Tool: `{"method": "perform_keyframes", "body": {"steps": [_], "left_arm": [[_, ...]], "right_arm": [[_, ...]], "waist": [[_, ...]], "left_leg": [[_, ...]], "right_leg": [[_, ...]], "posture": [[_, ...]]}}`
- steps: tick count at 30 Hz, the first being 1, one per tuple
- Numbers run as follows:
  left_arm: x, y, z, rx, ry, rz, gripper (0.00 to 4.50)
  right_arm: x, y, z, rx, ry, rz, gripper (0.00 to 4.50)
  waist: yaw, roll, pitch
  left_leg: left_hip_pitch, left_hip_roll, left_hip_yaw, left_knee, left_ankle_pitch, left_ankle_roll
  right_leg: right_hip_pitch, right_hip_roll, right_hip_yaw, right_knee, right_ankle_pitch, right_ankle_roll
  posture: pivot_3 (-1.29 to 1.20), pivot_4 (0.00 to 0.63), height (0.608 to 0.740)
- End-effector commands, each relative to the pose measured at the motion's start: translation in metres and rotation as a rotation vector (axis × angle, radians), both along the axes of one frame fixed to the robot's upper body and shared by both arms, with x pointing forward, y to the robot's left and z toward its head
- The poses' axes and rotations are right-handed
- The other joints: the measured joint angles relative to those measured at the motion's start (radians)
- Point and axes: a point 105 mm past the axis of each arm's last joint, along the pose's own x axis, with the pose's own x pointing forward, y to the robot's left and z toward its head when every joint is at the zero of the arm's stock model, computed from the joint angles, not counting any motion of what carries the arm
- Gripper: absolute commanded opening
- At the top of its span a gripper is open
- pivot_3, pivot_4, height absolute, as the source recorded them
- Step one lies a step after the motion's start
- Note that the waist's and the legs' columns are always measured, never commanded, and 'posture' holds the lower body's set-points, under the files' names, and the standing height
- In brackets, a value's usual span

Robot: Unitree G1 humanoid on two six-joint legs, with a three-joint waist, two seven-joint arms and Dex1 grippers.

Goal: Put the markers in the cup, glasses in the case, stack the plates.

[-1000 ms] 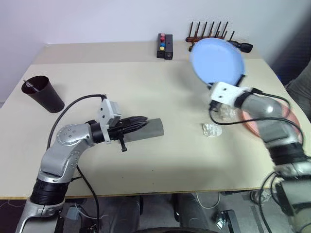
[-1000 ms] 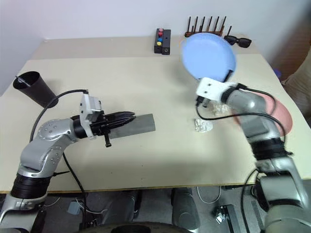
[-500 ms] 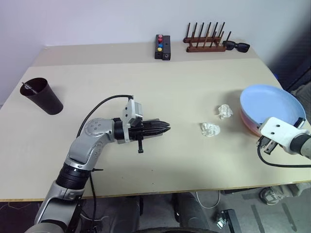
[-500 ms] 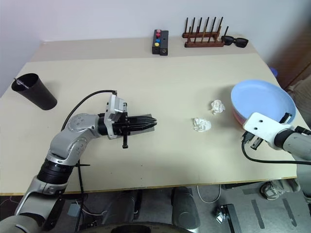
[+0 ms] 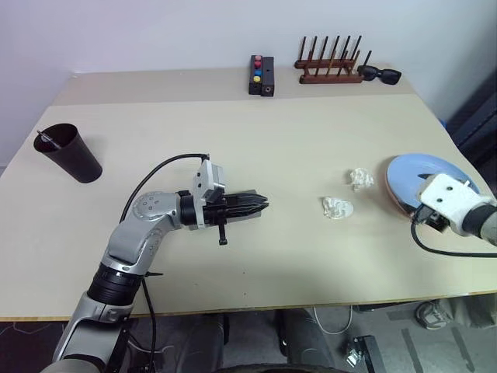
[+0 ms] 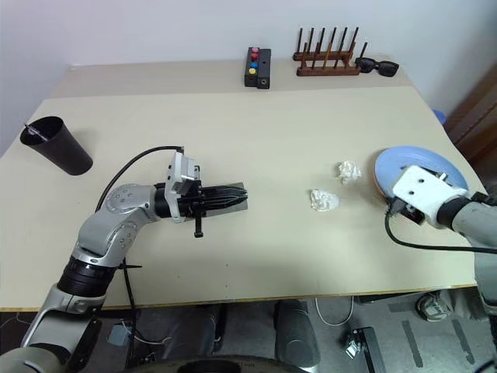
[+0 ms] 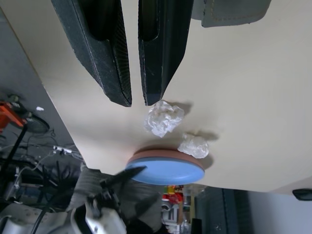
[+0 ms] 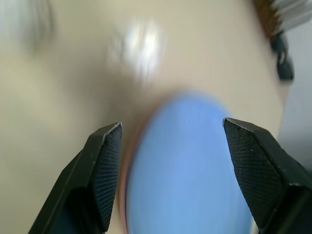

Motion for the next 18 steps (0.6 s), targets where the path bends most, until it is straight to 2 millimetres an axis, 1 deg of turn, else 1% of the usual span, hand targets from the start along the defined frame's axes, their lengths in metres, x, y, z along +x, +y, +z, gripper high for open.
{"method": "perform_keyframes", "body": {"steps": [1, 3, 4, 5, 8, 12, 15, 17, 18], "left_arm": [[0.0, 0.002, 0.011, -0.024, -0.054, 0.011, 0.35], [0.001, 0.002, 0.012, -0.029, -0.059, 0.017, 0.35], [0.001, 0.002, 0.013, -0.033, -0.061, 0.02, 0.35], [0.0, 0.003, 0.013, -0.037, -0.062, 0.023, 0.35], [-0.001, 0.005, 0.014, -0.04, -0.061, 0.038, 0.35], [-0.002, 0.011, 0.014, -0.037, -0.064, 0.076, 0.35], [-0.003, 0.014, 0.014, -0.038, -0.063, 0.095, 0.35], [-0.003, 0.014, 0.014, -0.04, -0.063, 0.103, 0.35], [-0.003, 0.014, 0.014, -0.041, -0.063, 0.106, 0.35]], "right_arm": [[0.01, 0.022, 0.014, 0.168, -0.059, 0.035, 3.48], [0.023, 0.031, 0.011, 0.291, -0.069, 0.016, 4.05], [0.03, 0.034, 0.006, 0.326, -0.064, 0.001, 4.38], [0.035, 0.036, -0.001, 0.338, -0.058, -0.012, 4.45], [0.048, 0.04, -0.018, 0.348, -0.026, -0.051, 4.45], [0.067, 0.028, -0.038, 0.339, 0.011, -0.165, 4.45], [0.074, 0.022, -0.044, 0.328, 0.019, -0.21, 4.45], [0.077, 0.021, -0.048, 0.324, 0.028, -0.215, 4.45], [0.078, 0.021, -0.05, 0.323, 0.033, -0.216, 4.22]], "waist": [[0.001, 0.0, 0.0], [0.001, -0.001, 0.0], [0.001, -0.001, 0.0], [0.001, -0.001, 0.0], [0.003, -0.001, 0.0], [0.001, -0.001, 0.0], [0.001, 0.0, 0.0], [0.0, 0.0, 0.0], [0.0, 0.0, 0.0]], "left_leg": [[0.0, 0.0, 0.0, 0.0, 0.0, 0.0], [0.0, 0.0, 0.0, 0.0, 0.0, 0.0], [0.0, 0.0, -0.001, 0.0, 0.0, 0.0], [0.0, 0.0, -0.001, 0.0, 0.0, 0.0], [-0.001, 0.0, -0.001, 0.0, 0.0, 0.0], [-0.001, -0.001, -0.001, 0.0, 0.0, 0.0], [-0.001, -0.001, -0.001, -0.001, 0.0, 0.0], [-0.001, -0.001, -0.001, -0.001, 0.0, 0.0], [-0.001, -0.001, -0.001, -0.001, 0.0, 0.0]], "right_leg": [[0.0, 0.0, 0.0, 0.0, 0.0, 0.0], [0.0, 0.0, 0.0, 0.0, 0.001, -0.002], [0.0, 0.0, 0.0, 0.0, 0.002, -0.003], [0.0, 0.0, 0.0, 0.0, 0.002, -0.003], [0.0, 0.0, 0.0, -0.001, 0.002, -0.003], [0.0, 0.0, 0.0, -0.001, 0.002, -0.003], [0.0, 0.0, 0.0, -0.001, 0.002, -0.003], [-0.001, 0.0, 0.0, -0.001, 0.002, -0.003], [-0.001, 0.0, 0.0, -0.001, 0.002, -0.003]], "posture": [[0.0, 0.15, 0.739], [0.0, 0.15, 0.739], [0.0, 0.15, 0.739], [0.0, 0.15, 0.739], [0.0, 0.15, 0.739], [0.0, 0.15, 0.739], [0.0, 0.15, 0.739], [0.0, 0.15, 0.739], [0.0, 0.15, 0.739]]}}
